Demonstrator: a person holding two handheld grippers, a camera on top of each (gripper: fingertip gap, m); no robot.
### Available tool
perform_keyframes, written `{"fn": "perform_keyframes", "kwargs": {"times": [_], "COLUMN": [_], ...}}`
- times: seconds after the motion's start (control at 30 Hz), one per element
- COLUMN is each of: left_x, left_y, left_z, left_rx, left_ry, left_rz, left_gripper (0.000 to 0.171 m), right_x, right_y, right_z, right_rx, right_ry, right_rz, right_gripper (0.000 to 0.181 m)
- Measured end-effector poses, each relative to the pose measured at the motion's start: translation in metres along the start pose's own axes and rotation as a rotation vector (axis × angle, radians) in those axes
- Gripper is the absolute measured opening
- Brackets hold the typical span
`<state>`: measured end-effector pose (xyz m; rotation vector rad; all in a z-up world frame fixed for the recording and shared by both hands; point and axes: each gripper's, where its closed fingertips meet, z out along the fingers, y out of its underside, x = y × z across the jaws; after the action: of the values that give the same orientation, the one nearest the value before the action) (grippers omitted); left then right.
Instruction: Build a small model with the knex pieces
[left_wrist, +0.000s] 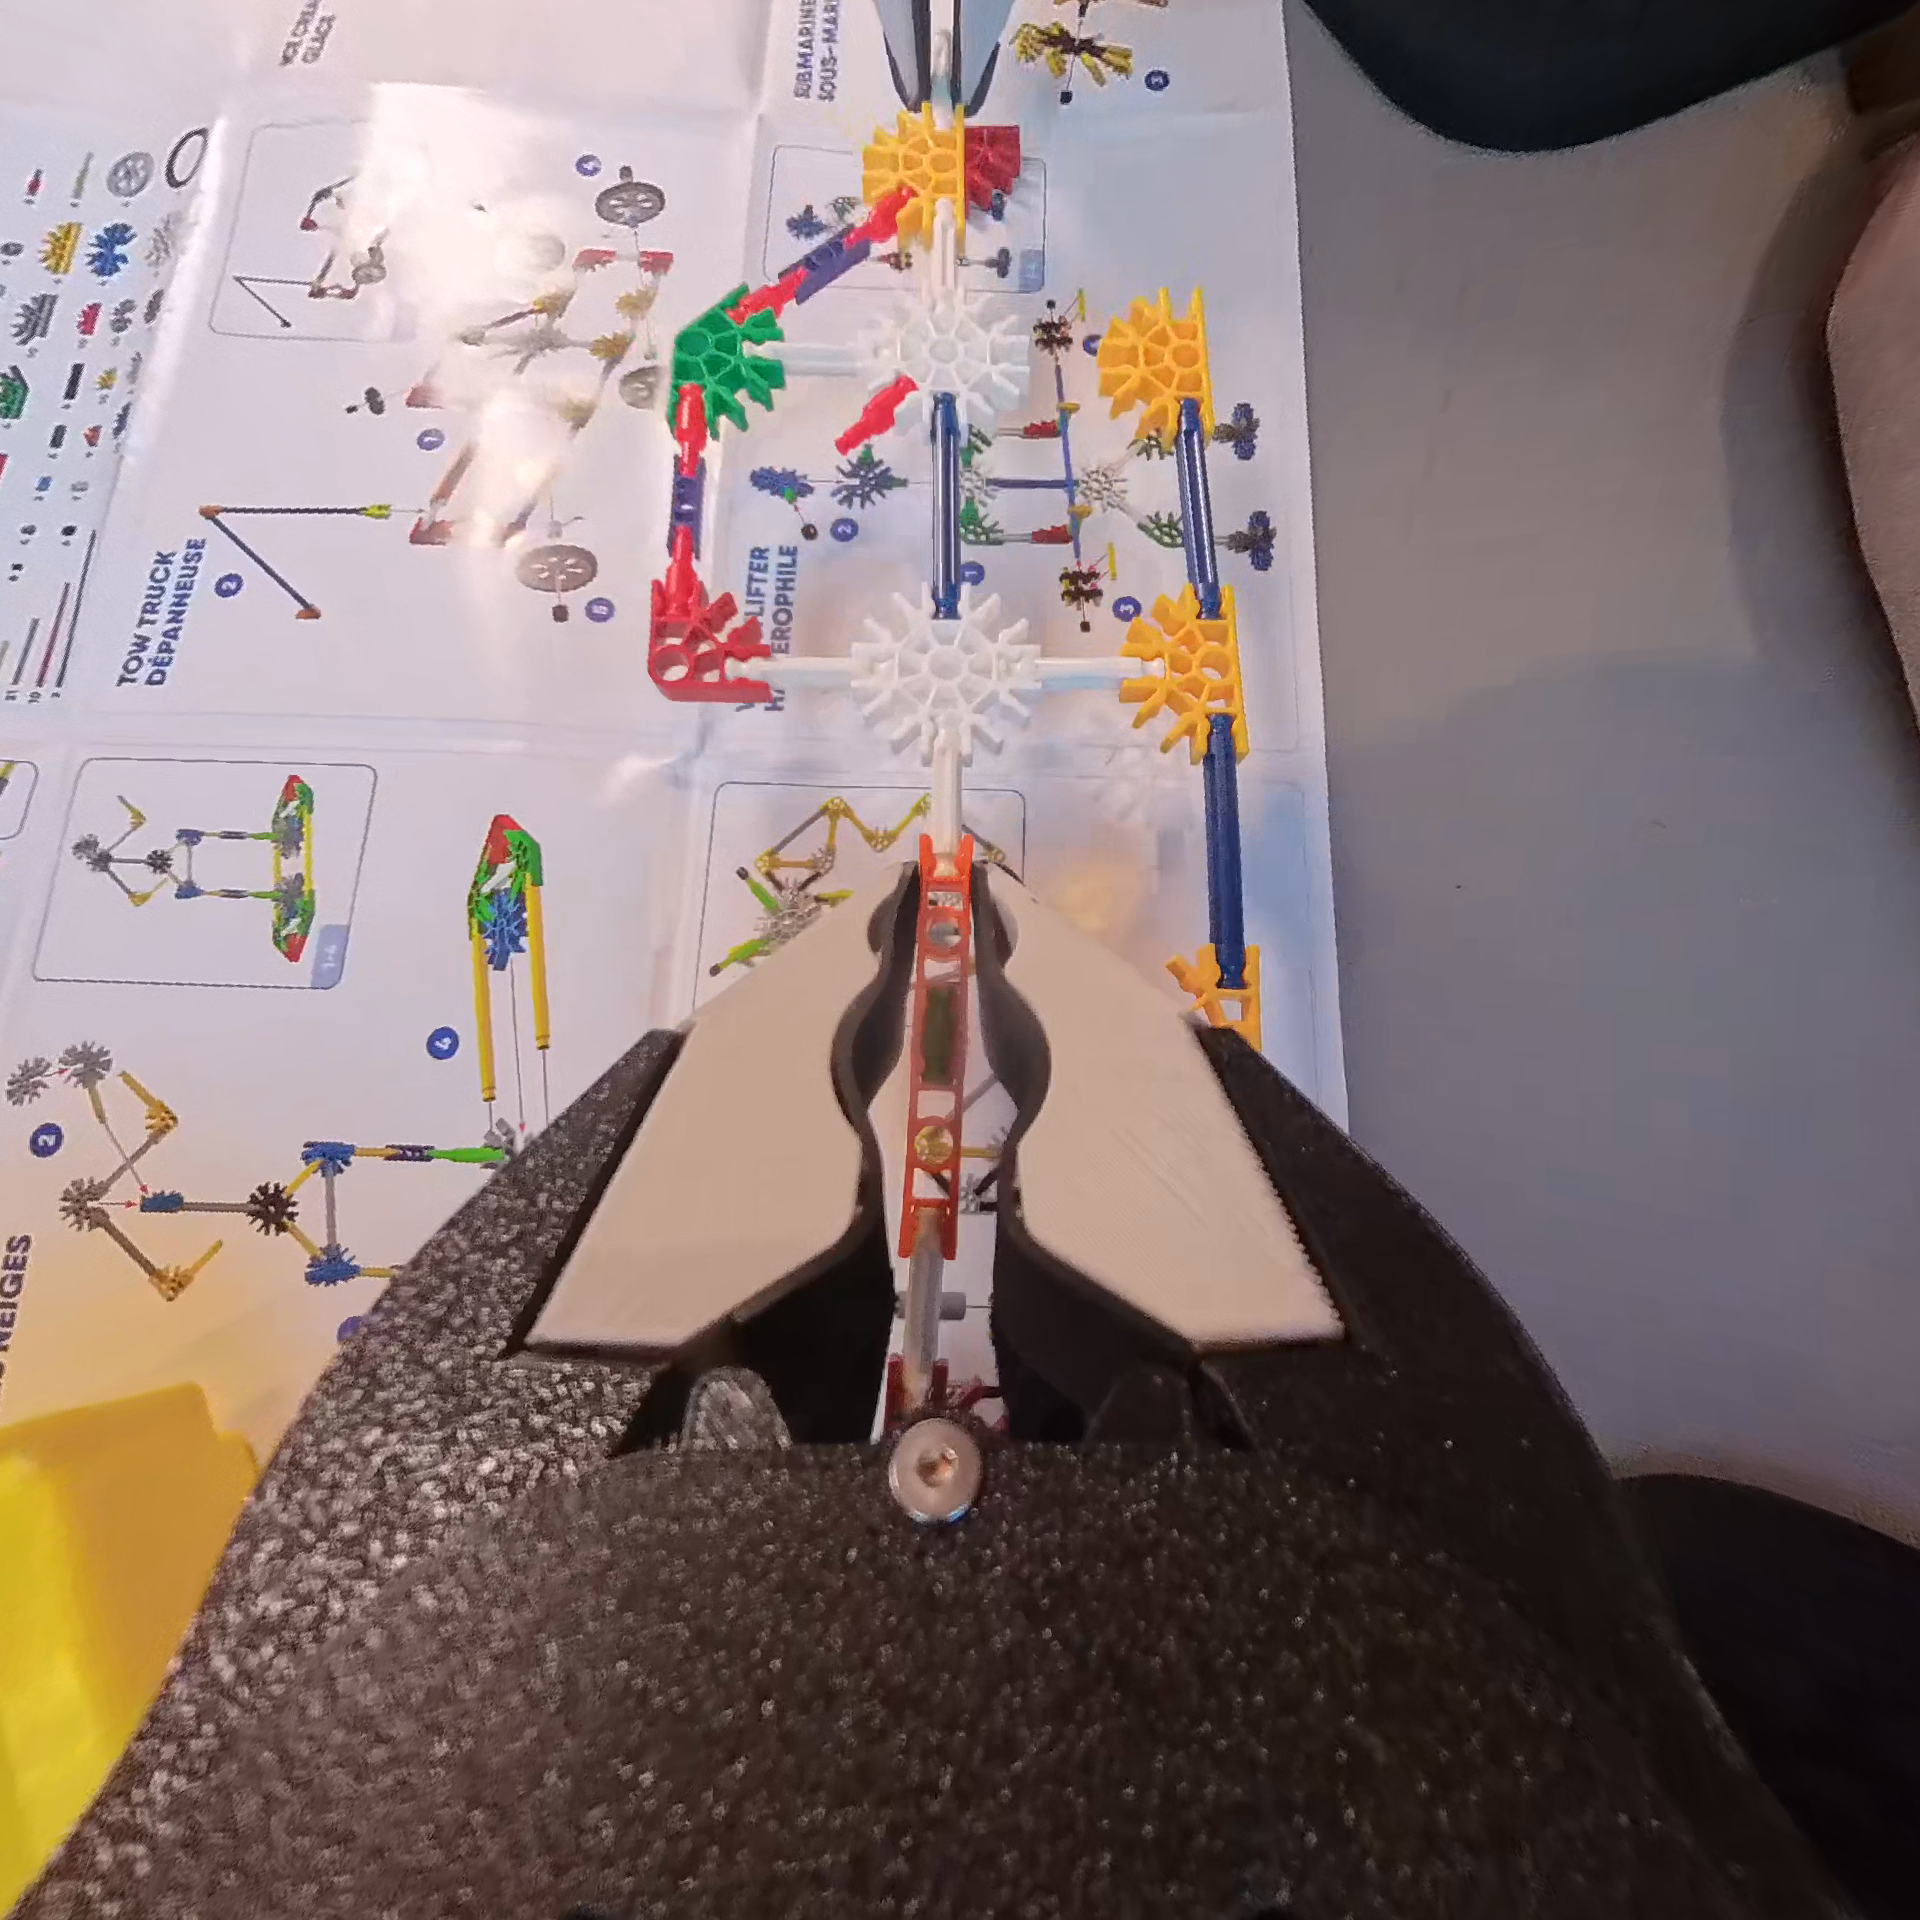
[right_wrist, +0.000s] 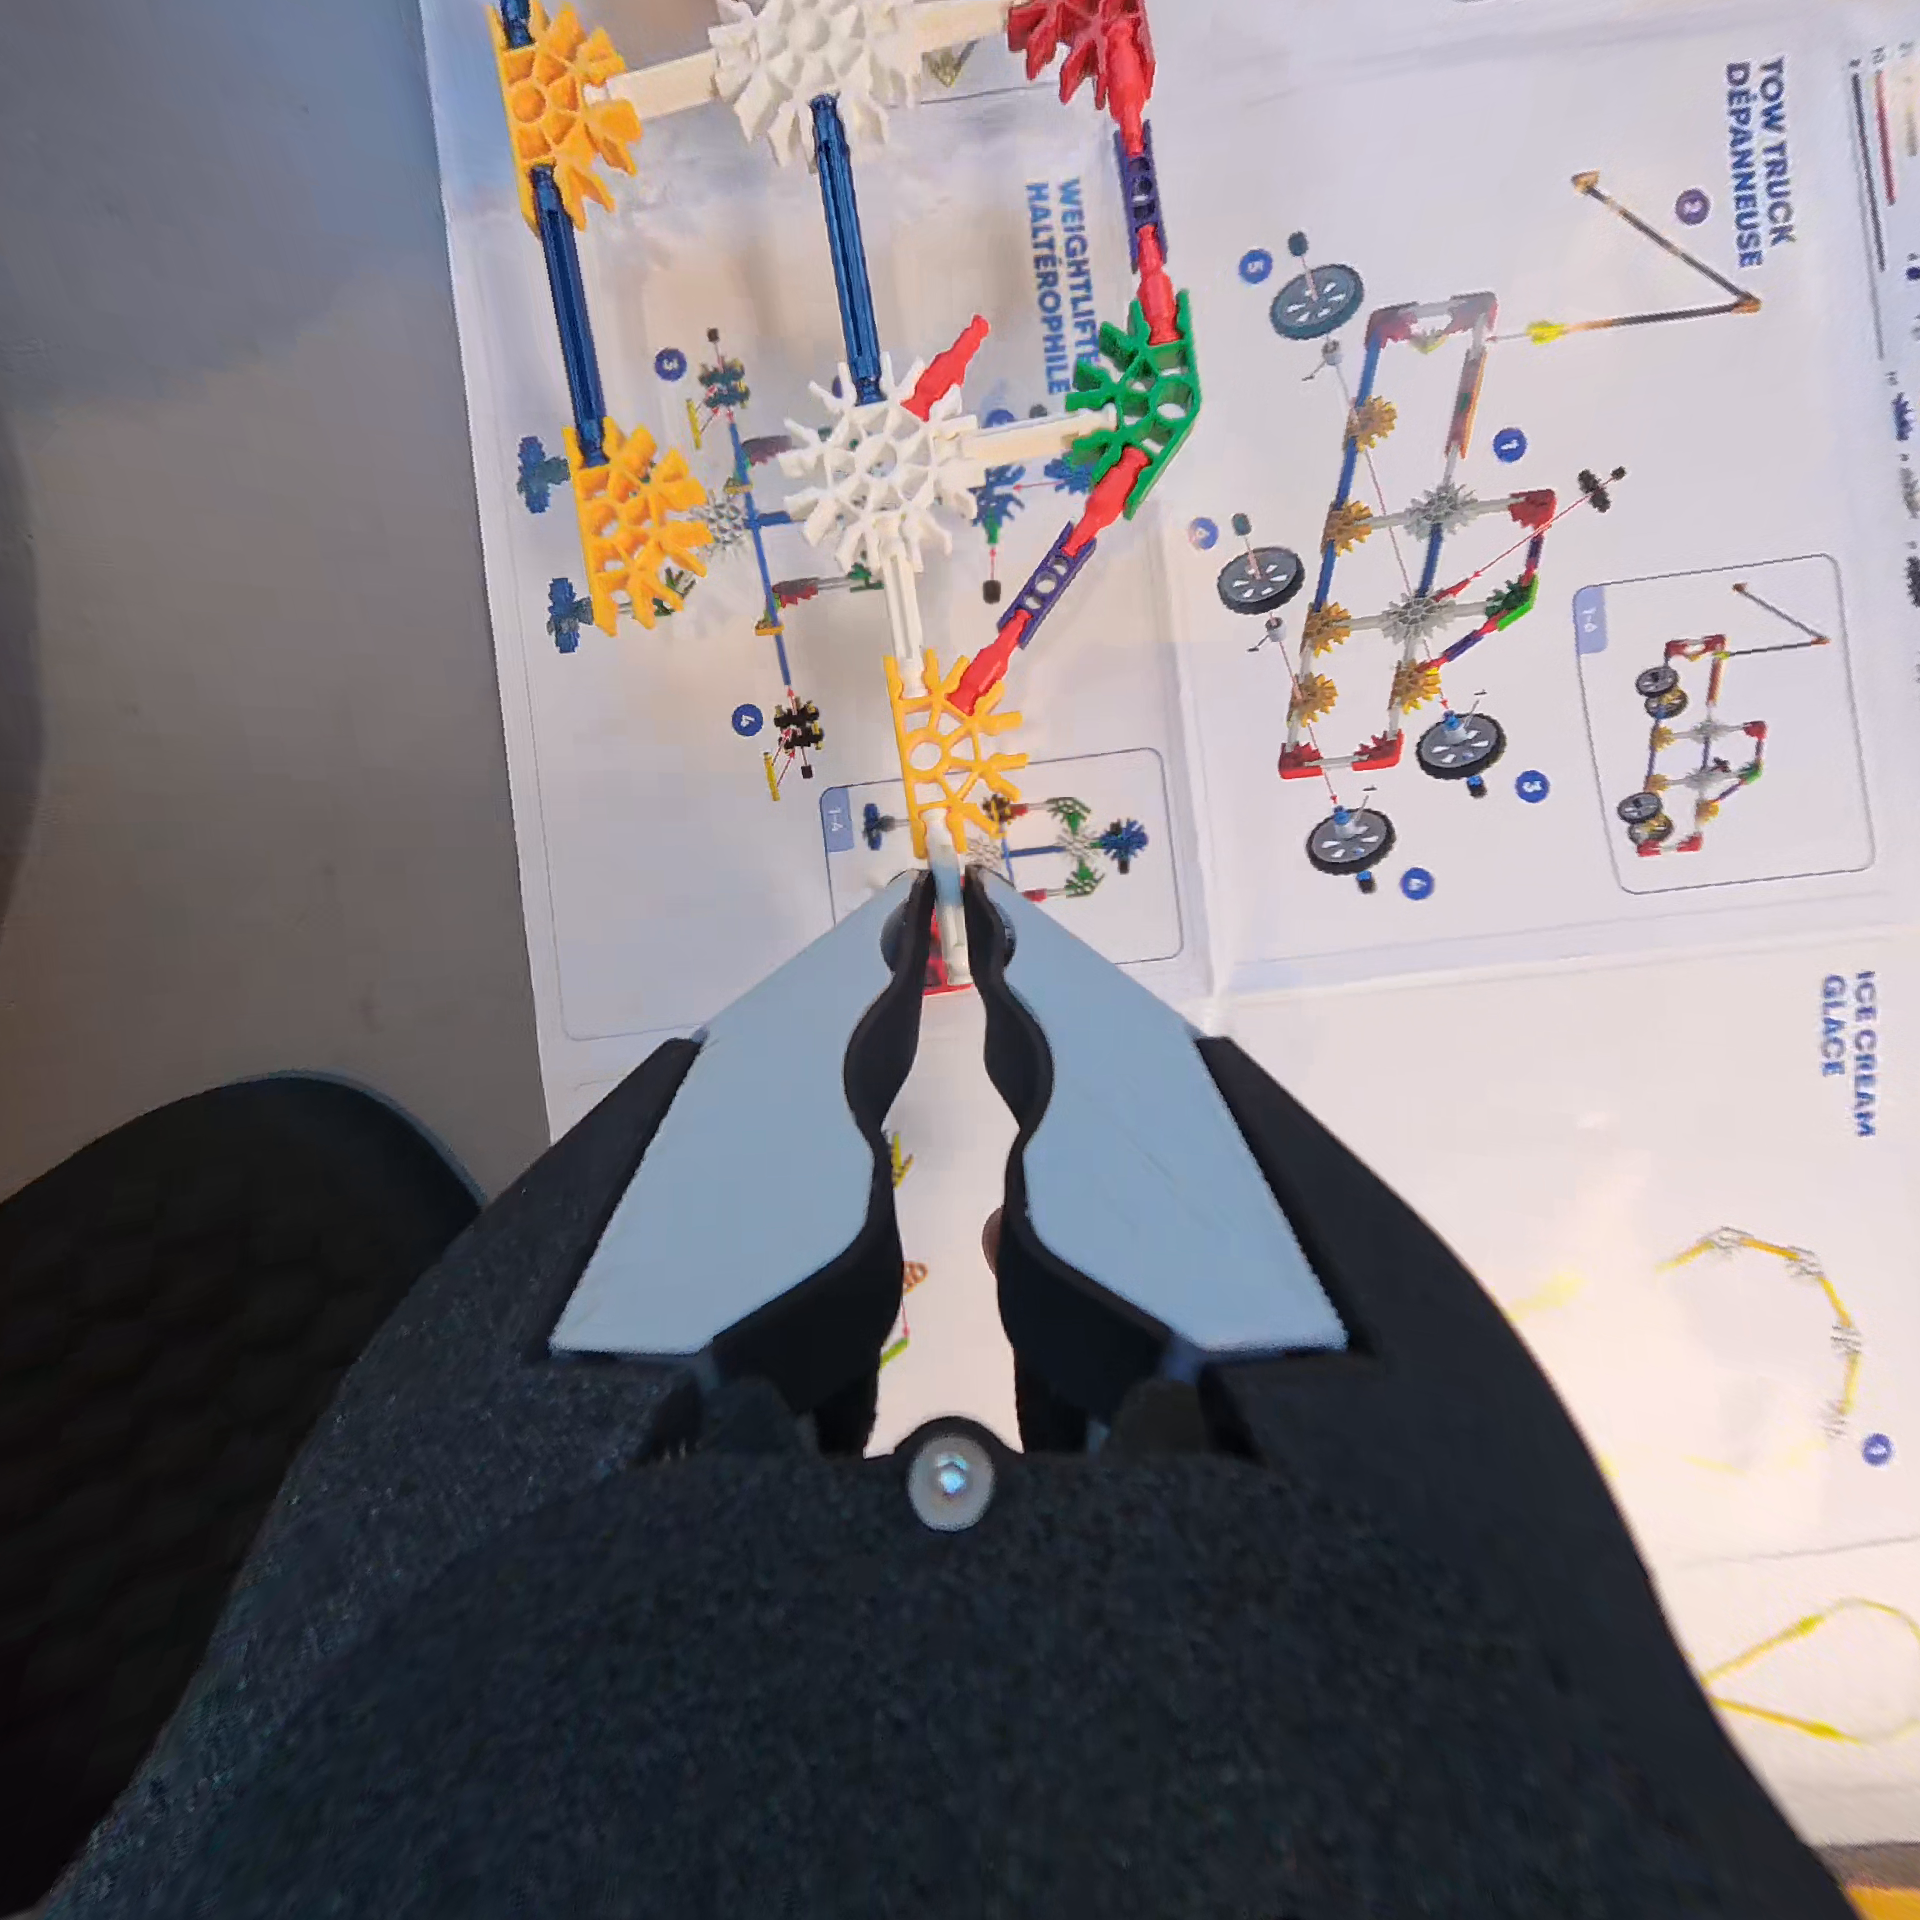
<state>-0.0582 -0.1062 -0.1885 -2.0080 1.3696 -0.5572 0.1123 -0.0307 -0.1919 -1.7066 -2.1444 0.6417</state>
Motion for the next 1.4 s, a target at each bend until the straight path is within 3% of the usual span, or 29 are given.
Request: {"fn": "perform_keyframes", "kwargs": {"times": [0.23, 0.3, 0.43, 0.9, 1.17, 1.3, 1.4], "left_x": [-0.002, -0.003, -0.004, -0.014, -0.017, -0.017, -0.015], "left_y": [0.010, 0.014, 0.016, 0.014, 0.018, 0.021, 0.020], "left_z": [0.004, 0.004, 0.006, 0.007, 0.011, 0.012, 0.013], "left_rx": [-0.031, -0.041, -0.042, -0.043, -0.065, -0.101, -0.102], "left_ry": [-0.003, -0.010, -0.007, -0.019, -0.026, -0.034, -0.027], "left_rz": [-0.015, -0.018, -0.017, 0.001, 0.011, 0.012, 0.016], "left_gripper": [0.007, 0.007, 0.007, 0.007, 0.014, 0.016, 0.008], "right_x": [-0.001, -0.003, -0.006, 0.013, 0.010, 0.008, 0.010], "right_y": [0.006, 0.011, 0.018, 0.028, 0.027, 0.026, 0.027], "right_z": [0.011, 0.009, 0.004, -0.002, -0.005, -0.001, -0.001], "right_rx": [0.008, -0.004, -0.010, -0.020, 0.005, 0.014, 0.019], "right_ry": [0.026, 0.028, 0.030, 0.139, 0.113, 0.086, 0.096], "right_rz": [0.017, 0.002, -0.012, 0.075, 0.060, 0.069, 0.087], "right_gripper": [0.006, 0.017, 0.020, 0.016, 0.030, 0.027, 0.019]}}
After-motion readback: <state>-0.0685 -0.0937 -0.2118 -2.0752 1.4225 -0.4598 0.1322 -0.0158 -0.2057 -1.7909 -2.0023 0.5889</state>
